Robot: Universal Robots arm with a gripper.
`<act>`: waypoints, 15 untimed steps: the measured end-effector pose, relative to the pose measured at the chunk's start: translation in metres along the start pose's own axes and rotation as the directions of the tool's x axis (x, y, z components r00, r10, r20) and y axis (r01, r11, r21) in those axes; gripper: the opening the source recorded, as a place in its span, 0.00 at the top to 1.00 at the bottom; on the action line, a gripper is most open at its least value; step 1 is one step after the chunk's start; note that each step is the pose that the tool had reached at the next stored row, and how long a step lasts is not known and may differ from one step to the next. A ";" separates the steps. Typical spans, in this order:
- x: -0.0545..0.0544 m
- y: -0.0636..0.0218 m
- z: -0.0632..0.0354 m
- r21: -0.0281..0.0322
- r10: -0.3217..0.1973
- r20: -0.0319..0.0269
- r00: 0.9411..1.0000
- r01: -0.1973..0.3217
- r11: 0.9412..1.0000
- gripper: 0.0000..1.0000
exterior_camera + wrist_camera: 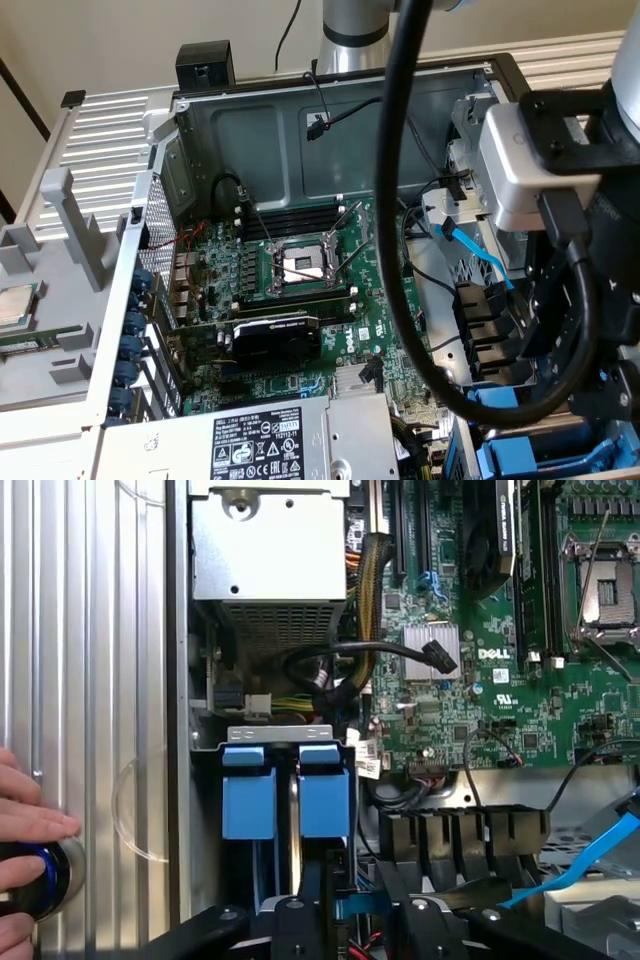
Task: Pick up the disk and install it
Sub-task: 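Insert the first disk wire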
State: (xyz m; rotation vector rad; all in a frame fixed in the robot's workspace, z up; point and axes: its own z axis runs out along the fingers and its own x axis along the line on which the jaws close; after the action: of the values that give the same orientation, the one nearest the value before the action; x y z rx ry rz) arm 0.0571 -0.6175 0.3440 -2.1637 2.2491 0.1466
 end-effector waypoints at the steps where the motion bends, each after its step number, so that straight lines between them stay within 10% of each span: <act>1: 0.000 0.0001 -0.0018 0.000 0.000 0.000 1.000 0.000 1.000 0.64; 15: -0.001 0.0010 -0.0172 0.000 0.000 0.001 1.000 0.000 1.000 0.64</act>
State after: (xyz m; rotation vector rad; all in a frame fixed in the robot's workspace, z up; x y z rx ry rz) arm 0.0571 -0.6175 0.3613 -2.1631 2.2484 0.1469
